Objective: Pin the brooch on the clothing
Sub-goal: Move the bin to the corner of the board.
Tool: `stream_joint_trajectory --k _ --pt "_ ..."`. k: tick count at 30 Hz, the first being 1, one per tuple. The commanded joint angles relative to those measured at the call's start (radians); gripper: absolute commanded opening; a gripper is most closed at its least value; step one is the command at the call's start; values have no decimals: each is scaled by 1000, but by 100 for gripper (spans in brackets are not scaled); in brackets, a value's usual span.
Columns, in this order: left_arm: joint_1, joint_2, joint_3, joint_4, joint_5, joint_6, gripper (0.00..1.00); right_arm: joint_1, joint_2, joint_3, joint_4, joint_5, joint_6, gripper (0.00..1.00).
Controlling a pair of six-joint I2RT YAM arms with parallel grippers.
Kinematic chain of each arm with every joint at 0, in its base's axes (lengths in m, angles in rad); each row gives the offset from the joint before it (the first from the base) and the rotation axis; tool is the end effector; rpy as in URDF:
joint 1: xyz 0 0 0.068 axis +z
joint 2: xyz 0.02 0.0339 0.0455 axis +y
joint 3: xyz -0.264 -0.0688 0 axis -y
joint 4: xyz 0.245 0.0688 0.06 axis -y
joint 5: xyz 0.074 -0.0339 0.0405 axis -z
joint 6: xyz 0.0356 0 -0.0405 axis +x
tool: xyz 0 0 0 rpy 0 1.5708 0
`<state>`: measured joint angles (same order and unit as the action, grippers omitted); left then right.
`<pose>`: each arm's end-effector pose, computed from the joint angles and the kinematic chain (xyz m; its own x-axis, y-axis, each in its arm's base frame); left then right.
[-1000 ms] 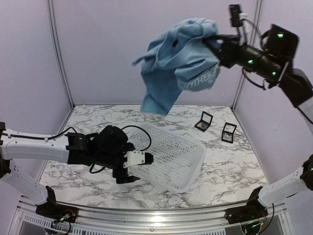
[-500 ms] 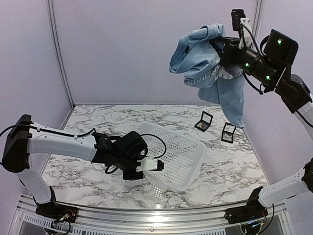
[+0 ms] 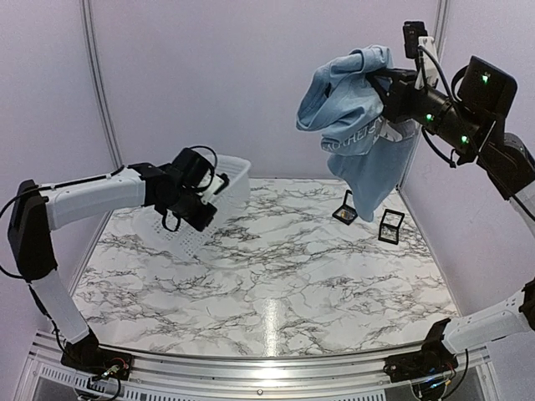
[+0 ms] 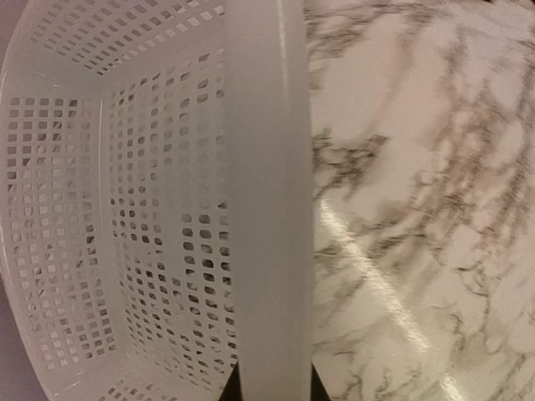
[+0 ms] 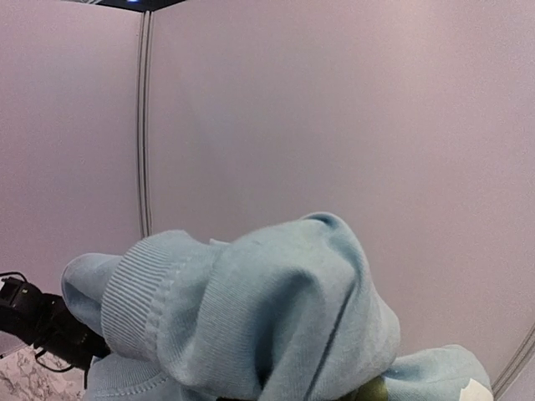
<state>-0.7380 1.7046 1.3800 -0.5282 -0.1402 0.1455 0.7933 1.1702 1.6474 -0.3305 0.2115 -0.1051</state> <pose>0.2833 -0.2509 0.2716 -0.4646 0.6165 -0.6357 0.6727 0.7125 0.1995 0.1560 0.1478 0.5383 0.1598 0.0161 -0.9870 -0.5373 0.8402 -0.0733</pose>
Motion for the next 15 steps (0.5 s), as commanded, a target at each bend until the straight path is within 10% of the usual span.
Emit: stream_joint_trajectory --k 1,15 --pt "252 54 74 -111 -105 -211 0 -4 -10 -13 68 12 9 0" --pt "597 542 661 -373 -107 -213 0 -3 -3 -49 74 -11 15 0"
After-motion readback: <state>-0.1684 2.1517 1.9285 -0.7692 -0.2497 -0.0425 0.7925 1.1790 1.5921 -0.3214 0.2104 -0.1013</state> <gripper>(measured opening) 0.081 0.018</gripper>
